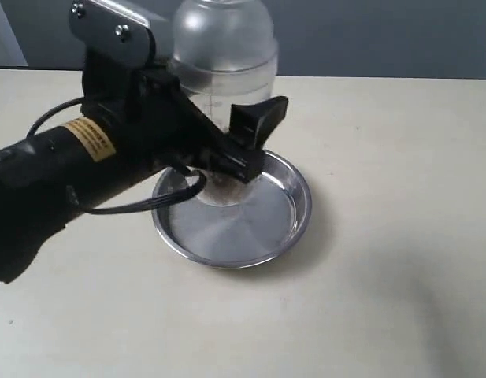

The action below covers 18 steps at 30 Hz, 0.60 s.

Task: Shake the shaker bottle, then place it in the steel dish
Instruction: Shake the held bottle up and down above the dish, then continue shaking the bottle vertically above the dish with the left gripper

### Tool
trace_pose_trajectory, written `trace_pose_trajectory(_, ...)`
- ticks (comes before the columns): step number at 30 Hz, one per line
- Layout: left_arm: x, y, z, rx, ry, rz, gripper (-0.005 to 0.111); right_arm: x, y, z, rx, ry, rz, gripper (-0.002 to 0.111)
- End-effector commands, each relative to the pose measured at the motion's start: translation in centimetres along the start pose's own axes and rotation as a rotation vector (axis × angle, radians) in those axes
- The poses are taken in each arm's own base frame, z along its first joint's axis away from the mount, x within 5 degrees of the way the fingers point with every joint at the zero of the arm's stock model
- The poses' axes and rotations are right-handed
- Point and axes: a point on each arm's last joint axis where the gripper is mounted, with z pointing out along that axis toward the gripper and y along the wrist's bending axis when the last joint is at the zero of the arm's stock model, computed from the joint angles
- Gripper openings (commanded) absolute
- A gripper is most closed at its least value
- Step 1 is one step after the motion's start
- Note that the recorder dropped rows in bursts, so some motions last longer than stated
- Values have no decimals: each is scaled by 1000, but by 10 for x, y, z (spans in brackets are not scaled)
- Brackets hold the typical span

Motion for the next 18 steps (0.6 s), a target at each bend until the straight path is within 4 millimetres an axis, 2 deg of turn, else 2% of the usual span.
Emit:
trace_pose_trajectory(1, -12, -5, -5, 18, -89, 15, 0, -1, 0, 0, -3, -14, -2, -1)
trace_pose_trajectory(2, -26, -10, -11, 54, -150, 49, 0, -1, 0, 0, -3, -14, -2, -1)
trace_pose_trajectory(3, -25, -11, -12, 61, -131, 41, 0, -1, 0, 0, -3, -14, -2, -1)
trace_pose_trajectory(6, 32, 0, 4, -32, 119, -21, 0, -1, 0, 0, -3, -14, -2, -1)
trace_pose_trajectory(7, 34, 2, 6, -55, 109, -37, 0, -1, 0, 0, -3, -14, -2, -1)
trace_pose_trajectory(8, 20, -4, 5, -23, 20, -5, 0, -1, 0, 0, -3, -14, -2, -1)
trace_pose_trajectory(11, -65, -22, -17, 80, -390, 186, 0, -1, 0, 0, -3, -14, -2, -1)
trace_pose_trajectory(12, -83, -19, -19, 52, -395, 181, 0, -1, 0, 0, -3, -14, -2, -1)
trace_pose_trajectory(13, -88, -13, -17, 13, -341, 130, 0, -1, 0, 0, -3, -14, -2, -1)
trace_pose_trajectory(14, -76, -4, -9, -23, -213, 76, 0, -1, 0, 0, -3, -14, -2, -1)
trace_pose_trajectory(15, -50, 3, 1, -49, -66, 39, 0, -1, 0, 0, -3, -14, -2, -1)
trace_pose_trajectory(18, 34, 11, 17, -99, 205, -62, 0, -1, 0, 0, -3, -14, -2, -1)
